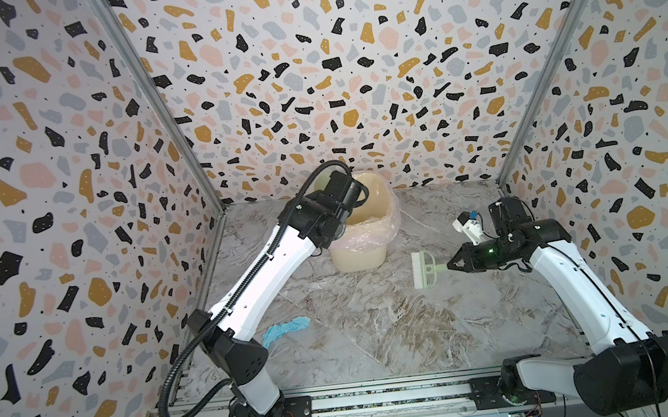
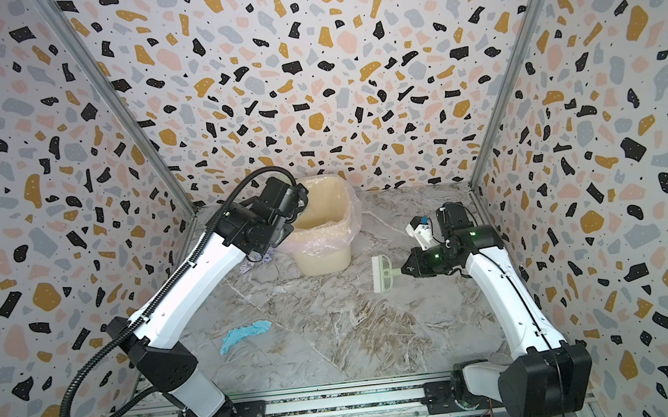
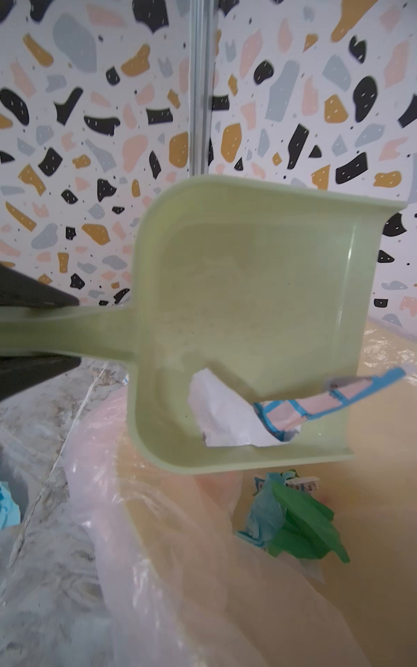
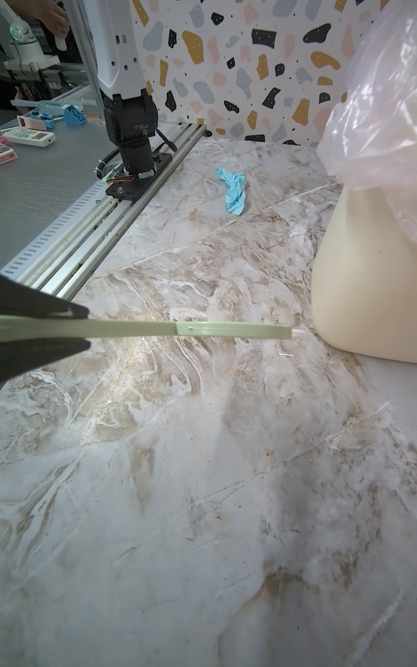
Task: Sweep away the paper scraps from the table
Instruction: 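Tip the dustpan over the bin opening with the left gripper, then lower the empty dustpan near the light blue tissue while the right gripper brings the brush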
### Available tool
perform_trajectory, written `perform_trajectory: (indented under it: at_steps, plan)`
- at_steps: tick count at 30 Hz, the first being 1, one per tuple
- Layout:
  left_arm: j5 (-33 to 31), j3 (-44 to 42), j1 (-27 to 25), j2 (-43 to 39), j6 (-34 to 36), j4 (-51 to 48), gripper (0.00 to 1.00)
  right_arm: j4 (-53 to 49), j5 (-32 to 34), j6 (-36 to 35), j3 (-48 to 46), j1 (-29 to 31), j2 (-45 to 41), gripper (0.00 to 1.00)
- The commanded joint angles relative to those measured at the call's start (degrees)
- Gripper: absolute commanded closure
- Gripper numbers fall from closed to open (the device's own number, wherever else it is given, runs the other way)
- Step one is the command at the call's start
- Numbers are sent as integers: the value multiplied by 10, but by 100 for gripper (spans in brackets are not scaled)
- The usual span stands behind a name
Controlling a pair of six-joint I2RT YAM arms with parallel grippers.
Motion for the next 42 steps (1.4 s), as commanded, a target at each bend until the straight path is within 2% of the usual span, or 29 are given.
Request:
perform_trajectory:
  at_steps: [1,8,11,18,24,30,36,38,42]
  plan:
    - [-123,-12,-20,-4,70,54,100,-8,-13,-5,16,-2,7,100]
    - [-185,-67,-26,-11,149,125,100,-5,-18,-3,16,-2,10,100]
    - [-182,-82,-29,-19,160,141,100,-6,-17,-4,16,-2,11,100]
    - [-139,-50,-29,-29,122,124,100,6,-24,11,1,9,4,100]
    - [-70,-76,-29,-77,48,125,100,35,-18,60,-34,62,-25,100]
    - [32,-182,-9,-186,-53,171,100,119,-20,170,-108,157,-92,100]
    - [144,-317,49,-297,-141,218,100,346,11,362,-215,328,-155,100]
    - [172,-356,58,-323,-162,230,100,437,32,417,-247,382,-149,100]
    - [194,-393,69,-355,-189,229,100,536,71,452,-245,461,-85,100]
